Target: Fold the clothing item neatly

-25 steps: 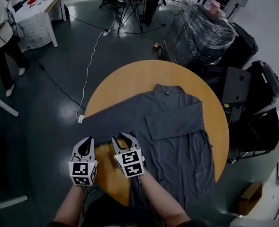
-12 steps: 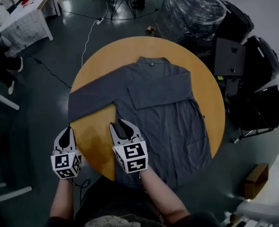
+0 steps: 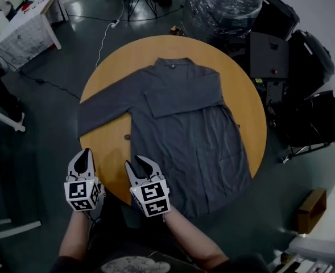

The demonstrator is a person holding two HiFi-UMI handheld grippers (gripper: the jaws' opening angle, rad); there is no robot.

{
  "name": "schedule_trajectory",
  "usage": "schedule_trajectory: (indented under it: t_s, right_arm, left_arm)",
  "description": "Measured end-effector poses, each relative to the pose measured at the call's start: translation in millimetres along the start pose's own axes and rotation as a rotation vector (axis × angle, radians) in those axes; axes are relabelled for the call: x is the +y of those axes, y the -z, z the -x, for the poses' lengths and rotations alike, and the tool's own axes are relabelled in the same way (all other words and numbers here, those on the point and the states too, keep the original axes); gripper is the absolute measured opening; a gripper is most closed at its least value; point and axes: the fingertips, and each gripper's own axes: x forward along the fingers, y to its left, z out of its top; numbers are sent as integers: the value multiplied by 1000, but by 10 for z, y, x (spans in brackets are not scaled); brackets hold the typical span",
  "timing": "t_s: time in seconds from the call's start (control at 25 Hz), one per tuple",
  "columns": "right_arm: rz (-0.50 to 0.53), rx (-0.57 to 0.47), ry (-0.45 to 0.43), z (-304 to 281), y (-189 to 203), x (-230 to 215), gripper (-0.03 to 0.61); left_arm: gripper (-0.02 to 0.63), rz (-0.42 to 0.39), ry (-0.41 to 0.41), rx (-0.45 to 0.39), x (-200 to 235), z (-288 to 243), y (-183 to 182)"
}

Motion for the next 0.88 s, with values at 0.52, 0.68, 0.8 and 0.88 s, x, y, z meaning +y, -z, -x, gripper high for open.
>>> schedule_trajectory:
  t_s: [0.52,0.68,0.8,0.88]
  right_arm:
    - [125,65,-129,-968,86,1424,104]
    - [141,80,-73,-1382,208,1867,104]
    - [129,70,-2,-1668,272,2079,104]
    - [104,64,57,-1831,313,2166,104]
  left_arm:
    - [8,81,-52,-12,1182,257,264]
    - [8,86,-6,-13,1612,330,419]
    - [9,106,31,-25,1909,378,503]
    - [8,117,57,-27,2101,410,557]
